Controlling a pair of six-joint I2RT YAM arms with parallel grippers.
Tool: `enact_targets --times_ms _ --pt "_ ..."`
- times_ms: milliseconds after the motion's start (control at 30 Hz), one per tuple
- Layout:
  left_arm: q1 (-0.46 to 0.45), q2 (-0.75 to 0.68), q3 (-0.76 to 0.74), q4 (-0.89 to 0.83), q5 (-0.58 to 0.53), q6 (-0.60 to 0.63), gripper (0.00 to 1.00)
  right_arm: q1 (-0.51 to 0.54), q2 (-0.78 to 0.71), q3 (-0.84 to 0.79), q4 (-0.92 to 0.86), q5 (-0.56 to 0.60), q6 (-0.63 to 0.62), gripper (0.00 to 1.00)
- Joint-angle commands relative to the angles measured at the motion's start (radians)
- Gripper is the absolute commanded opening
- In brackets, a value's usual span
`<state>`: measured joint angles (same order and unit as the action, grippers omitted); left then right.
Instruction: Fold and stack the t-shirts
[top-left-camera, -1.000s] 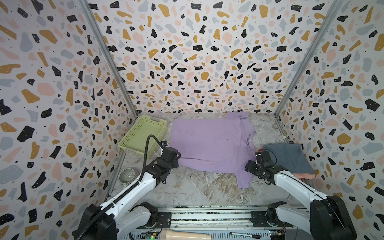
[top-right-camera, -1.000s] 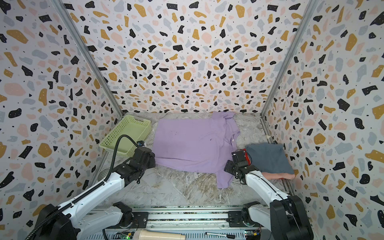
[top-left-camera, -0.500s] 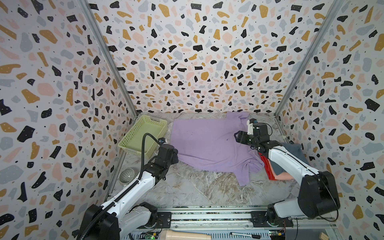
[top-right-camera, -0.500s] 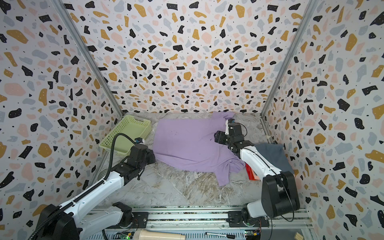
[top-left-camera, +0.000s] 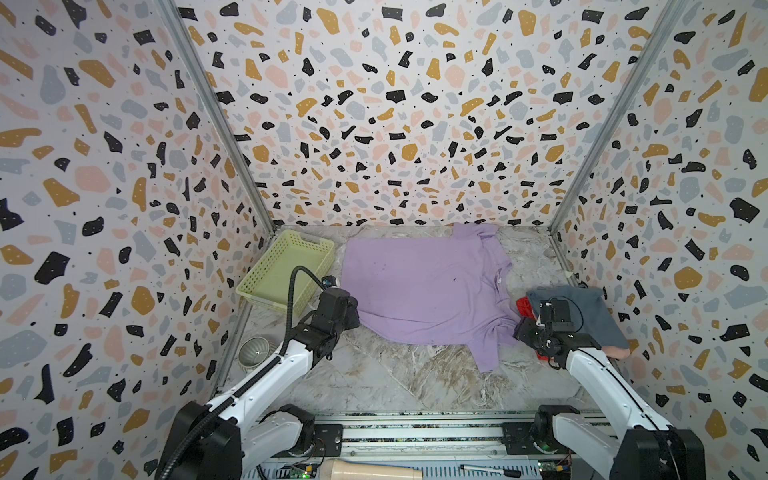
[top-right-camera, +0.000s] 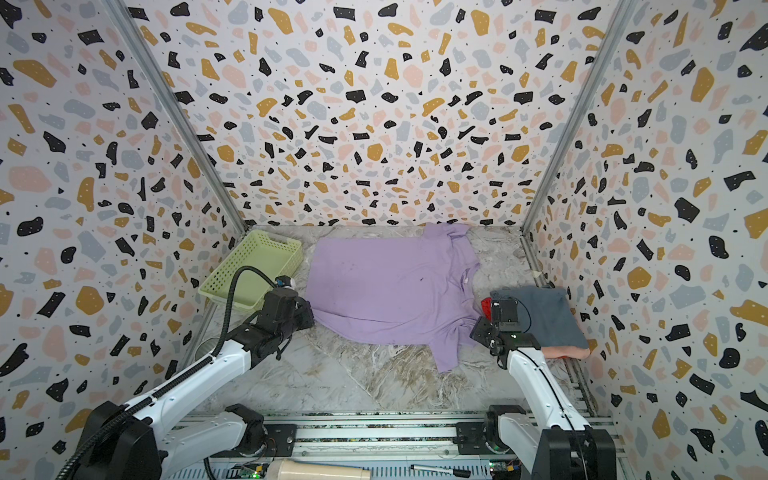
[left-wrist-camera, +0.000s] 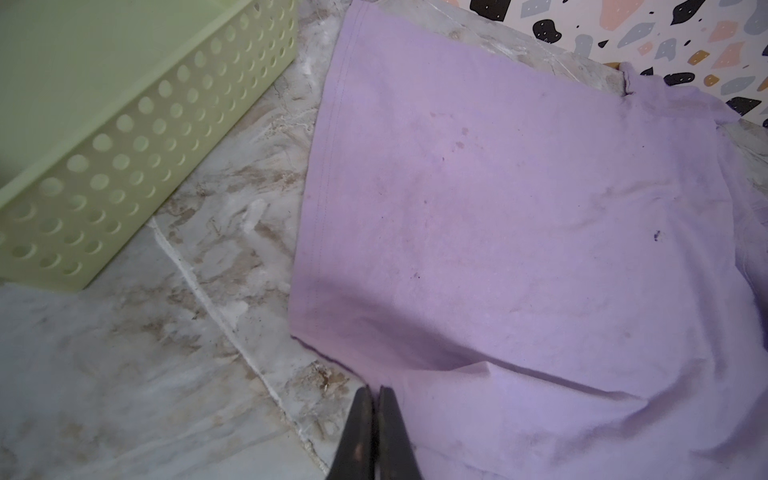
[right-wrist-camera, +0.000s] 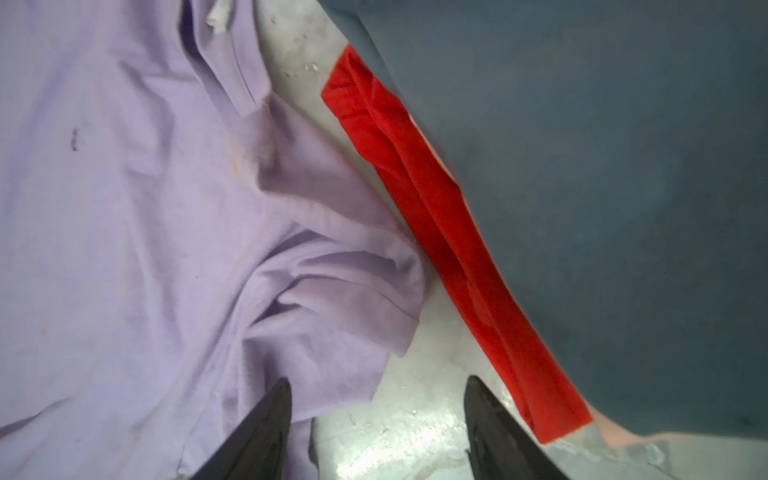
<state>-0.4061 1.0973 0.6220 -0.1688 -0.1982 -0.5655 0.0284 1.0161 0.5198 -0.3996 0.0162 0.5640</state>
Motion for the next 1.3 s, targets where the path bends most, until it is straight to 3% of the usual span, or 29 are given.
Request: enact_targets --times_ms 0,133,267,400,500,667,733,867,1000,1067,1133,1167,1267 --pt "0.005 -0.007 0.005 0.045 0.008 0.013 0.00 -0.001 0.046 -0.032 0.046 -0.017 0.002 0.65" --pt "0.005 -0.017 0.003 0.044 0.005 0.014 0.00 0.013 0.121 -0.049 0.116 -0.068 -0.005 0.65" --pt "0.006 -0.024 -0.001 0.034 -0.006 0.012 0.00 0.066 0.199 -0.035 0.131 -0.014 0.003 0.63" --pt "0.006 -0.041 -0.003 0.030 -0.016 0.007 0.00 0.104 0.267 -0.048 0.182 -0.002 0.032 0.20" --pt "0.007 -0.059 -0.002 0.018 -0.034 0.007 0.00 0.149 0.203 -0.039 0.177 0.039 0.060 0.00" --pt "0.008 -0.098 0.008 -0.021 -0.050 0.010 0.00 0.159 -0.064 0.126 -0.051 0.086 0.047 0.00" --pt "0.009 -0.115 0.014 -0.038 -0.057 0.009 0.00 0.159 -0.099 0.219 -0.146 0.062 0.014 0.00" --pt "0.009 -0.130 0.067 -0.078 -0.056 0.026 0.00 0.170 0.014 0.380 -0.235 -0.116 -0.089 0.00" --pt "0.011 -0.104 0.114 -0.086 -0.081 0.071 0.00 0.189 0.228 0.470 -0.072 -0.164 -0.168 0.00" --pt "0.012 -0.065 0.125 -0.057 -0.075 0.078 0.00 0.191 0.407 0.565 -0.017 -0.180 -0.230 0.15" --pt "0.012 -0.017 0.133 -0.020 -0.055 0.075 0.00 0.192 0.575 0.688 0.000 -0.196 -0.282 0.44" --pt "0.011 0.009 0.138 -0.004 -0.043 0.073 0.00 0.192 0.645 0.751 -0.003 -0.196 -0.304 0.52" --pt "0.012 0.084 0.162 0.014 -0.011 0.074 0.00 0.193 0.707 0.845 -0.016 -0.153 -0.327 0.58"
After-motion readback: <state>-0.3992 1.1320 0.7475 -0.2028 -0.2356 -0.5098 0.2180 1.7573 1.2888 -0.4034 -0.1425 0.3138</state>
